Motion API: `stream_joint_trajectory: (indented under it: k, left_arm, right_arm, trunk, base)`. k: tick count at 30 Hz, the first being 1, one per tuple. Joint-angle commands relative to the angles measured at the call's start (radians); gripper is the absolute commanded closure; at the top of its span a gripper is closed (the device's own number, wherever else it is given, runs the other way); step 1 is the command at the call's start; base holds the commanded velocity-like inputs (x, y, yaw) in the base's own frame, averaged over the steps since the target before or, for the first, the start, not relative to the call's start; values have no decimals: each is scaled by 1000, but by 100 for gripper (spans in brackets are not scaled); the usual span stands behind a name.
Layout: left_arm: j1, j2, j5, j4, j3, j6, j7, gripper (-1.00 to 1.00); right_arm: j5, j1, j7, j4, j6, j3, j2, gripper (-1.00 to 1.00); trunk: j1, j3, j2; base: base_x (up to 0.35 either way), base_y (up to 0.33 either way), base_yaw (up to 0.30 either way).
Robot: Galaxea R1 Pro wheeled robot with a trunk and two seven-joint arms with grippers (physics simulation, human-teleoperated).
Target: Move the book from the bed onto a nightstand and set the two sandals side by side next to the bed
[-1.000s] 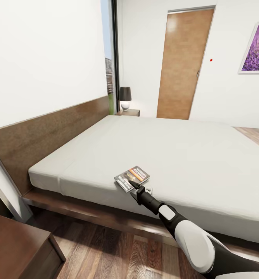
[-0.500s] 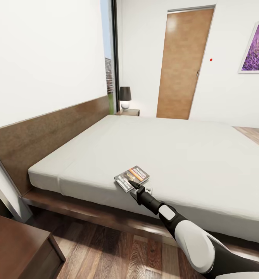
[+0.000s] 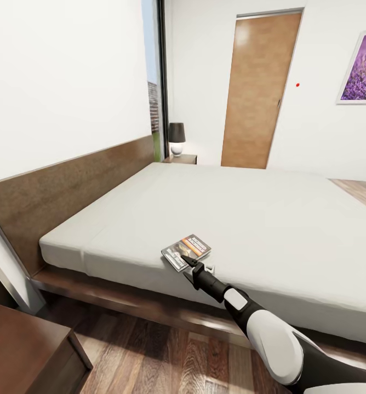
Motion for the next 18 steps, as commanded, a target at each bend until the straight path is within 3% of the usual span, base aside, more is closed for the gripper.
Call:
stream_joint_trajectory:
  k: [1,18]
  left_arm:
    - [-4,0,11,-1,-2,1,9,-100]
    - [-3,0,11,-1,-2,1,9,-100]
  right_arm:
    - [-7,-2,-43,-2,-6,-10,0,-100]
    - [-7,-6,-50,-2,-6,-9,0,-100]
  trunk:
    - [6,-1,0]
    - [6,-1,0]
  base:
    - [0,0,0]
    - [0,0,0]
